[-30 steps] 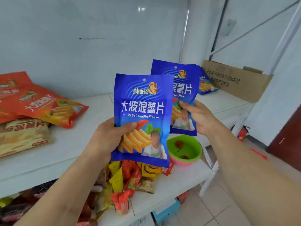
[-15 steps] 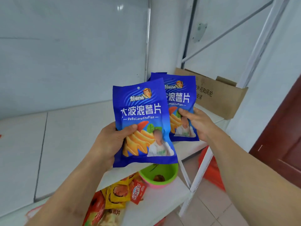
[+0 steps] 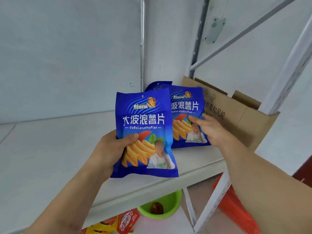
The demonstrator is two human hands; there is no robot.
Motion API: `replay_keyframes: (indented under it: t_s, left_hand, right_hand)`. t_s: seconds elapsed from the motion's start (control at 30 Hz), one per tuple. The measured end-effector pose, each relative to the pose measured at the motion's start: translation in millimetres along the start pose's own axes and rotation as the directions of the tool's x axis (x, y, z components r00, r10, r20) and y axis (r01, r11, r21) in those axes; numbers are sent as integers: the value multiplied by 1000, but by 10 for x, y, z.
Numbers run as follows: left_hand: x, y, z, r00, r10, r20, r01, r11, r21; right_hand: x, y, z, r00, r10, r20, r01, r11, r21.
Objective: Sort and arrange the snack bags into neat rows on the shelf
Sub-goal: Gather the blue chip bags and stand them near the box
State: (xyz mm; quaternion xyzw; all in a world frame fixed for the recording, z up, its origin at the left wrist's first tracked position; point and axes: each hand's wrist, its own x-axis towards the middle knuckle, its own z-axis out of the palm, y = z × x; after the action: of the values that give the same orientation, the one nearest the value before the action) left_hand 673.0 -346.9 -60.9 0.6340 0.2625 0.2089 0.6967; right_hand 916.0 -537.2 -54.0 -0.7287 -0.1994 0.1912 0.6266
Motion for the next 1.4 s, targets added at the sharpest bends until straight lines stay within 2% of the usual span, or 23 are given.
replay_keyframes:
  t_s: [0.3,0.4,0.53,0.67,0.87,1.07,1.2,1.4]
  left_hand:
    - [-24,-176,868,974,-32,-224,28,999,-21]
    - [22,-223,1095,960,-61,-273,58,998,-20]
    - [114,-218,1266,936,-79,-343,91,996,19]
    - [257,-199,1400,927,-71,-368,103,992,68]
    - [452,-213,1697,927,-51,-372,102,988,119]
    - [652,-277,1907,911,31,-411,101,950,296]
    - [719,-309,1944,898,75,-433,79,942,326]
    - [903,-357,1913,884,102,-457,55,947,318]
  right_hand:
    - [695,175,-318,979,-99,177,116,989,-90]
    - [839,186,-284,972,-174,158,197,971,-139]
    - [948,219,-248,981,-174,80,187,964,-191]
    - [934,255,-258,984,-166,61,174,971,-166]
    - [767,237,-369,977,-97,190,119,988,-103]
    - [713,301,-338,948,-196,252,210,977,-29]
    - [839,332,-282,945,-222,241,240,970,-47]
    - [1058,437,-207,964,-182,194,214,963,-162]
